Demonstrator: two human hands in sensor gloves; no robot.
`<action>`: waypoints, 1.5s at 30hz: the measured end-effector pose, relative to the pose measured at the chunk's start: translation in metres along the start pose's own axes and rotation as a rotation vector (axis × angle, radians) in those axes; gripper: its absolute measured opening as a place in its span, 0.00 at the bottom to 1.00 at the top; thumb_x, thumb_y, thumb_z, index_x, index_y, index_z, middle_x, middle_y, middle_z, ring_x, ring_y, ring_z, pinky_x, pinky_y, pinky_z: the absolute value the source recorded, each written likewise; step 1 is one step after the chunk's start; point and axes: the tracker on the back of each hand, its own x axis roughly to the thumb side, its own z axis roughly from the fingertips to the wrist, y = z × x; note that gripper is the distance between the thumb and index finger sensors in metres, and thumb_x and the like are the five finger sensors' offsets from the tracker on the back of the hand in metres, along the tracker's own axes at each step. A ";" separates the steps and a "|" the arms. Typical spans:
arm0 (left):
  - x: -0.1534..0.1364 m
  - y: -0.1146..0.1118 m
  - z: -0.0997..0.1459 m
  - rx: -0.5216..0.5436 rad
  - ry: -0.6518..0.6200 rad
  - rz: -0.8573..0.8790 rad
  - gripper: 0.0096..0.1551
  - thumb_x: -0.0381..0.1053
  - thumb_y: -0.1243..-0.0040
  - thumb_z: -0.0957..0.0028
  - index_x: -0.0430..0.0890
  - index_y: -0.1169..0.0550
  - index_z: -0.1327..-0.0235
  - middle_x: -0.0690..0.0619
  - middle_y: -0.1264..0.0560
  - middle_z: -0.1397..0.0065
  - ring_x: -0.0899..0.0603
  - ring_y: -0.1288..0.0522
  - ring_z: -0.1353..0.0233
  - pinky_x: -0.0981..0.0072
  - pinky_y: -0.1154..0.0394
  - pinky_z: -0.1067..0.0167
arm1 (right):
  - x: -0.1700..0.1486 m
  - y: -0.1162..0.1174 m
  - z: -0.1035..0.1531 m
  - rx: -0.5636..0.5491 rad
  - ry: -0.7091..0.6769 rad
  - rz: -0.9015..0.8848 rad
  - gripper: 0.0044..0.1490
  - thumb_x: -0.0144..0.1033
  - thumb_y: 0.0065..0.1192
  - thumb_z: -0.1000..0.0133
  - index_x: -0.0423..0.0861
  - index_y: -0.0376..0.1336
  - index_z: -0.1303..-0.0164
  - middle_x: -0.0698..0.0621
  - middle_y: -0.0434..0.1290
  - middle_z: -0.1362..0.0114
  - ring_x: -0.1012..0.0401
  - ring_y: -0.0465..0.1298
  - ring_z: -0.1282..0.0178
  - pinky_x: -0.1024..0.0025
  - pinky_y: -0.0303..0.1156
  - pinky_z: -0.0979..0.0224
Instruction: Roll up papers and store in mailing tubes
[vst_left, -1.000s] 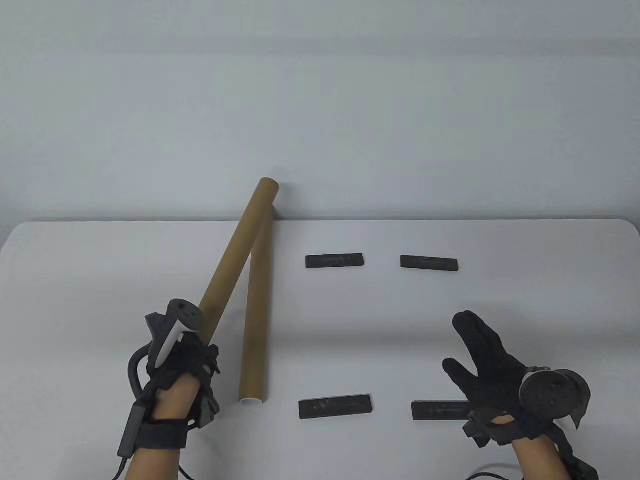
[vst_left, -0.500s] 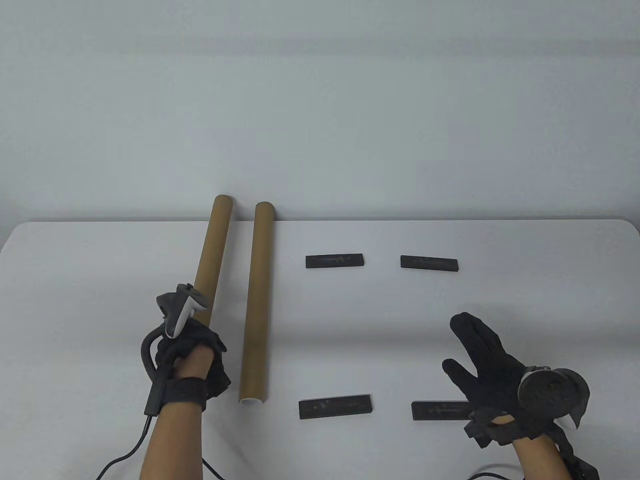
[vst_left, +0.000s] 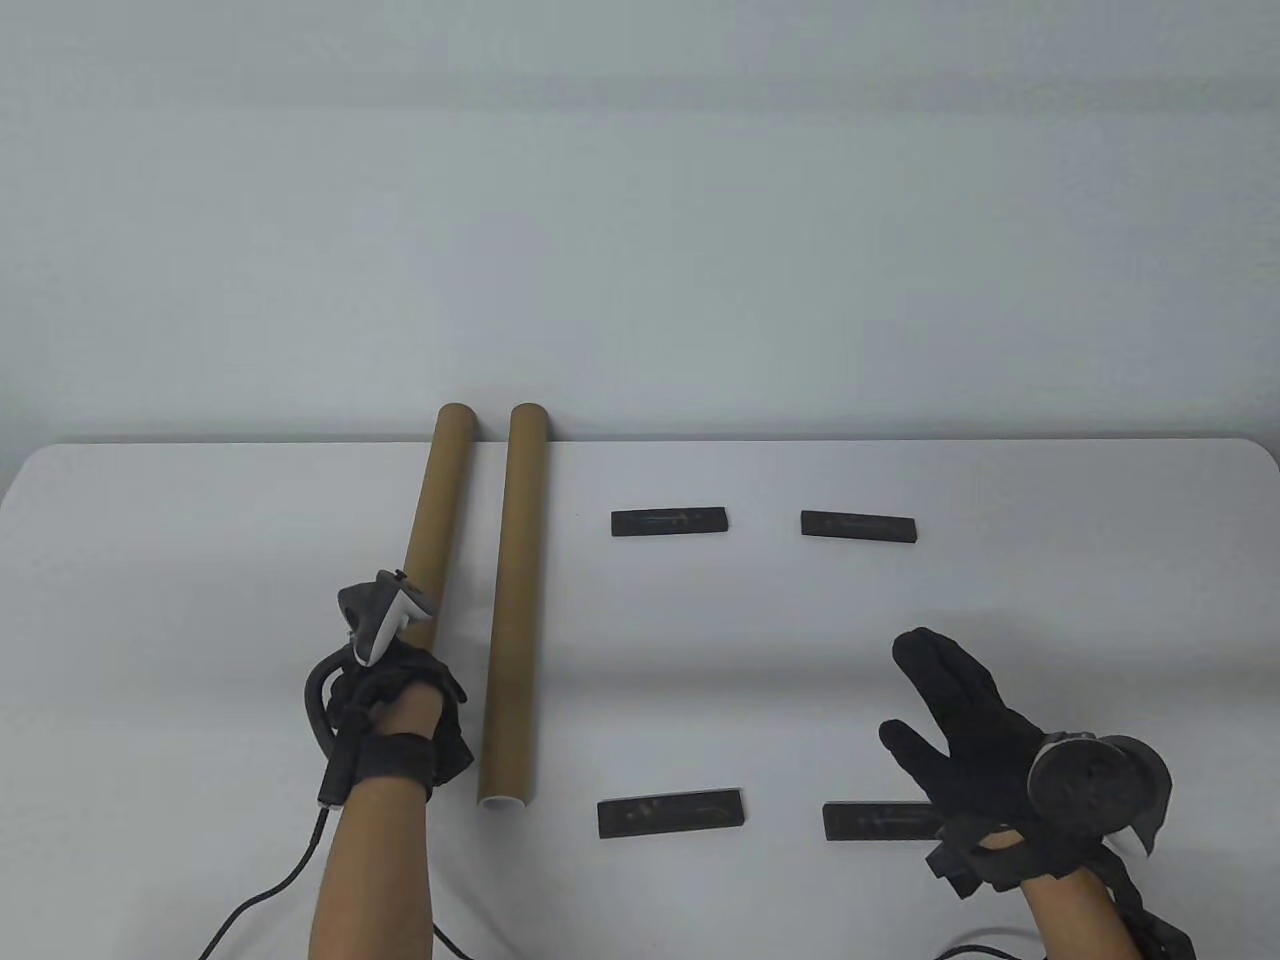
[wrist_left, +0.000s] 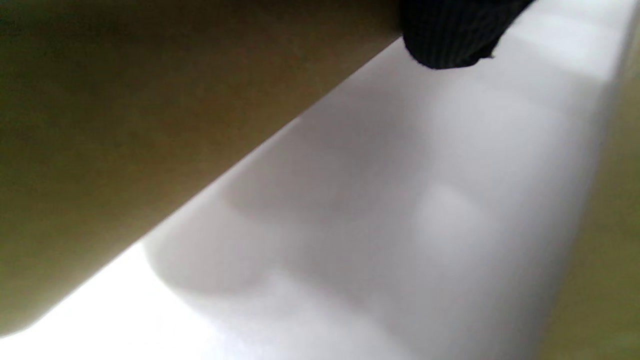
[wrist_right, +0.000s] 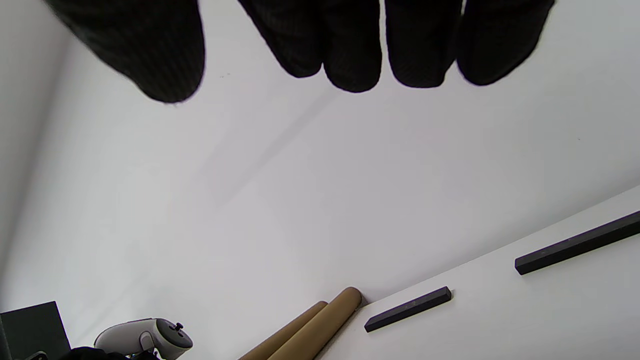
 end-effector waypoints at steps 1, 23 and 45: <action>0.000 -0.001 0.000 0.007 -0.001 -0.004 0.55 0.67 0.47 0.53 0.47 0.62 0.28 0.41 0.42 0.26 0.39 0.30 0.32 0.52 0.30 0.37 | 0.000 0.000 0.000 0.001 -0.001 0.001 0.51 0.56 0.64 0.42 0.35 0.57 0.17 0.33 0.62 0.16 0.27 0.64 0.21 0.29 0.65 0.28; -0.002 0.018 0.045 0.202 -0.157 0.039 0.65 0.75 0.51 0.60 0.48 0.69 0.29 0.42 0.60 0.18 0.31 0.52 0.16 0.32 0.46 0.24 | 0.004 0.012 -0.001 0.067 -0.009 0.075 0.52 0.56 0.64 0.43 0.35 0.57 0.16 0.32 0.61 0.16 0.28 0.63 0.20 0.27 0.62 0.28; -0.026 -0.040 0.161 0.720 -1.005 -0.089 0.61 0.76 0.46 0.62 0.62 0.63 0.25 0.52 0.59 0.14 0.32 0.56 0.13 0.34 0.53 0.21 | 0.021 0.025 -0.002 0.138 -0.072 0.360 0.56 0.60 0.64 0.44 0.37 0.54 0.15 0.33 0.57 0.14 0.27 0.58 0.17 0.23 0.53 0.27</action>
